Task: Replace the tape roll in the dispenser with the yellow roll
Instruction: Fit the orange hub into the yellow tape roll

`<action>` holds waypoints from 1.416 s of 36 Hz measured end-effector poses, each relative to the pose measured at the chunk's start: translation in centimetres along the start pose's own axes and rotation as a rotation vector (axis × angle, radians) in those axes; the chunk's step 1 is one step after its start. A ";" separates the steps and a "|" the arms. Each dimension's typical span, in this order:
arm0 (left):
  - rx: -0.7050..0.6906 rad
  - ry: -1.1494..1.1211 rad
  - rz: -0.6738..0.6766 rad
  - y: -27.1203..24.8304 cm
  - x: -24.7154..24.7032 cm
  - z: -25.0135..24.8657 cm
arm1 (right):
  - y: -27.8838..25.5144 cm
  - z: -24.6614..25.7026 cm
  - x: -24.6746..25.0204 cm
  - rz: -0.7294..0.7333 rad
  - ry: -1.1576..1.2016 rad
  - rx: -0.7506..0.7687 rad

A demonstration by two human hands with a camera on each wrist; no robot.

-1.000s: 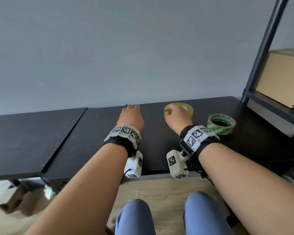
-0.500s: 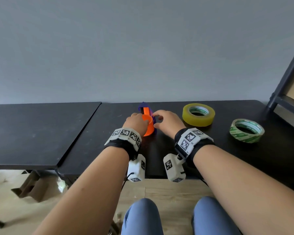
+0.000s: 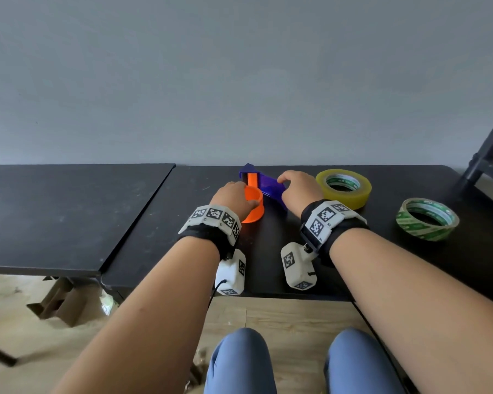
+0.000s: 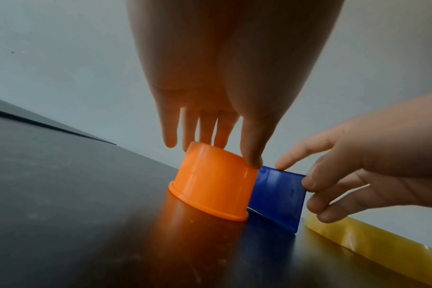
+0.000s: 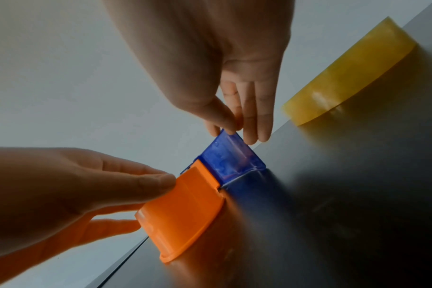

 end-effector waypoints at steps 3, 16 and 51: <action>0.011 0.003 0.004 0.1 0.0 -0.1 | 0.3 0.1 0.2 0.001 -0.031 0.000; 0.011 0.032 -0.058 0.7 0.4 -2.4 | 0.1 -2.4 1.7 0.040 0.038 -0.002; -0.111 0.038 0.074 -2.8 -3.8 -10.7 | -5.8 -7.7 6.3 0.082 -0.149 -0.139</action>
Point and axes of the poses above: each hand's wrist, its own y-axis towards the middle knuckle, its own x-axis out of the back of the hand, z = x × y, the point moved 6 cm from there along y, towards the middle knuckle, and after that the axes turned 2 degrees about -x, right-handed, at the moved point
